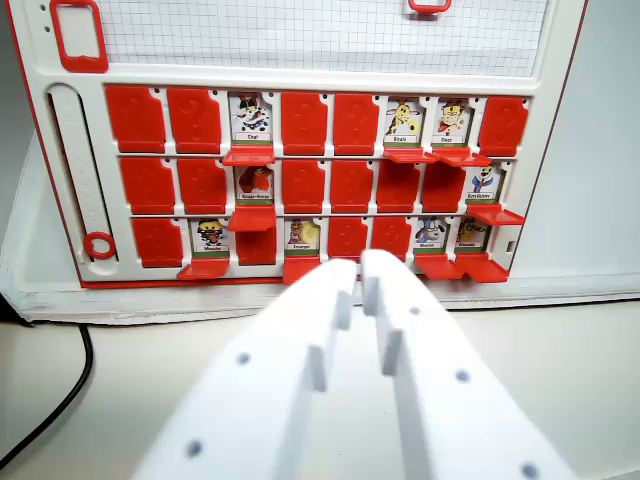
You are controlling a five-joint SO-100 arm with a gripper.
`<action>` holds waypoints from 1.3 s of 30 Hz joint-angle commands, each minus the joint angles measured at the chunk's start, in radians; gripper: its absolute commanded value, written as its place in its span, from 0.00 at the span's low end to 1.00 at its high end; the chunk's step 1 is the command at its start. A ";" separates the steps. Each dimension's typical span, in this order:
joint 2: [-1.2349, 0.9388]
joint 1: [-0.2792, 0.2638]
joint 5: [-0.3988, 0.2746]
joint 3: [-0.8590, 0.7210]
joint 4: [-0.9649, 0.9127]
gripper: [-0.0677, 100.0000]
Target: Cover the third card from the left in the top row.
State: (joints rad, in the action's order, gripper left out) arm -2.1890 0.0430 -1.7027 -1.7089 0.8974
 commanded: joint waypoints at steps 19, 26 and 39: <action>0.479 -0.064 0.003 -0.012 -0.489 0.00; 0.643 -0.095 0.014 0.109 -0.503 0.00; 0.782 -0.129 0.015 0.229 -0.518 0.00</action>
State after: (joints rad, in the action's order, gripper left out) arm -1.3821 -0.0752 -1.6904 -1.5953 0.4050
